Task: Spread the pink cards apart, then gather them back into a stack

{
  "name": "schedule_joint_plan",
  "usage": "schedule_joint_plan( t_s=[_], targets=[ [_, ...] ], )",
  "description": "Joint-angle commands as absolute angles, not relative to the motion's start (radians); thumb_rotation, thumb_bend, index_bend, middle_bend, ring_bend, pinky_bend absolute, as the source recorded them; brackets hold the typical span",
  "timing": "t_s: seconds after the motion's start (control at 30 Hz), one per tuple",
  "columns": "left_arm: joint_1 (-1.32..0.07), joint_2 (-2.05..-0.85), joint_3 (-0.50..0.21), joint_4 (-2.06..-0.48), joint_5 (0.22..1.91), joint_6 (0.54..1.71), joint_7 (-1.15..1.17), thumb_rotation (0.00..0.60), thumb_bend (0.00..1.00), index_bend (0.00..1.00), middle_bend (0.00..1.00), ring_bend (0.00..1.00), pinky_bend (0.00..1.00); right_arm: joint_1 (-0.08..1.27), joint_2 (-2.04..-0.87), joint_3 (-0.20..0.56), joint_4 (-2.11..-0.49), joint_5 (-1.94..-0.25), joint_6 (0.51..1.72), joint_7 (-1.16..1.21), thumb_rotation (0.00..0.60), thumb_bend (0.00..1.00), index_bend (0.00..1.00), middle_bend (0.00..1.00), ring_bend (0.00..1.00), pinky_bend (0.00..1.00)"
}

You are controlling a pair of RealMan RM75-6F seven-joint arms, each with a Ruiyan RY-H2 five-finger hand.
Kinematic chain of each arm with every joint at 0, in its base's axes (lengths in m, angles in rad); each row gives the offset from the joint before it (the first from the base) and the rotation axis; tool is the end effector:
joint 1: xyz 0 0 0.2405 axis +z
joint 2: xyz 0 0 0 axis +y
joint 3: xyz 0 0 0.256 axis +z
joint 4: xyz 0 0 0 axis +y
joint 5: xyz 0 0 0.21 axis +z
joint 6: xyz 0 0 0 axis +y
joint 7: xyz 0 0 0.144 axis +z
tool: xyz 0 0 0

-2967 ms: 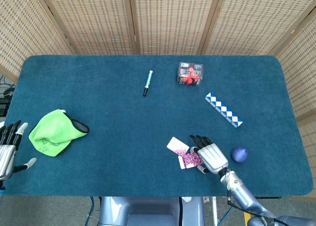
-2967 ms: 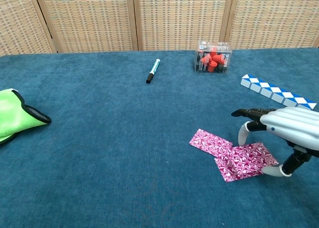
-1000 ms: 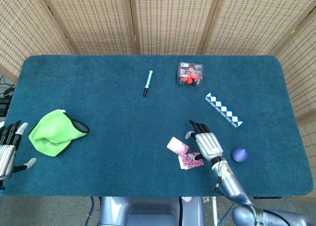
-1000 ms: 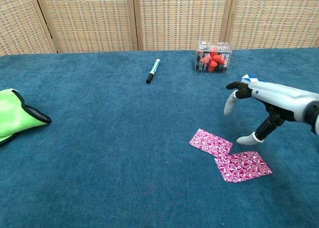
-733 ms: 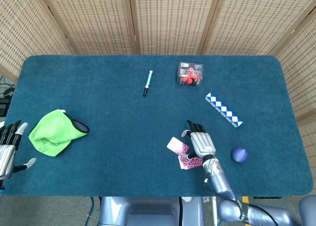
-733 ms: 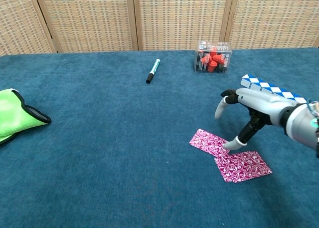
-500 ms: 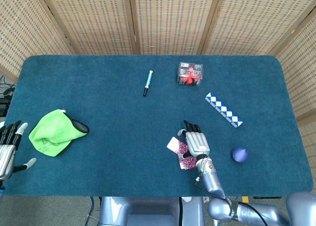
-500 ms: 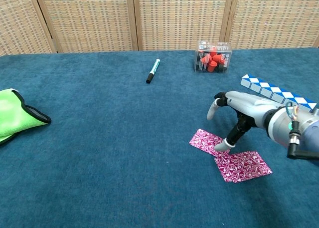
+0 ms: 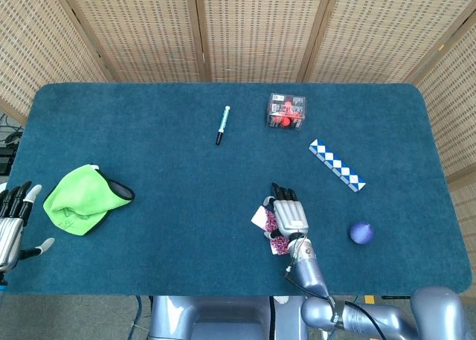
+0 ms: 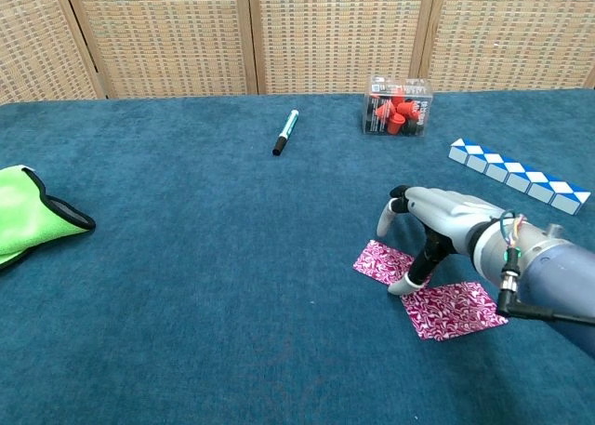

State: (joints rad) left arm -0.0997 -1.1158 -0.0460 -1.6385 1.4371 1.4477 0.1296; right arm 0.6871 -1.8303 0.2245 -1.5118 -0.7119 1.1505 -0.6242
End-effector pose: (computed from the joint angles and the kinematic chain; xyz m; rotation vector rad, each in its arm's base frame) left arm -0.3138 0.1841 0.1554 -1.4014 -0.8719 -0.7828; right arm -0.1402 -0.2989 -0.0835 1.6150 -1.2899 0.7628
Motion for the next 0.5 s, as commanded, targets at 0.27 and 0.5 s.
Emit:
schedule_joint_plan(
  t_s=[0.27,0.5],
  targets=[
    [-0.1,-1.116,-0.046,-1.639,1.437,1.448,0.131,0.6,0.0,0.0,0.0,0.0,0.0,0.681,-1.846,0.215,-1.469,-0.734,1.15,-0.612,0.6,0.16,0.29,0.0,0.0,0.0],
    [-0.1,-1.117,-0.046,-1.639,1.437,1.449,0.133,0.6,0.0,0.0,0.0,0.0,0.0,0.679,-1.844,0.219,-1.439,-0.746,1.157,-0.616,0.6,0.16,0.29,0.0,0.0,0.0]
  ],
)
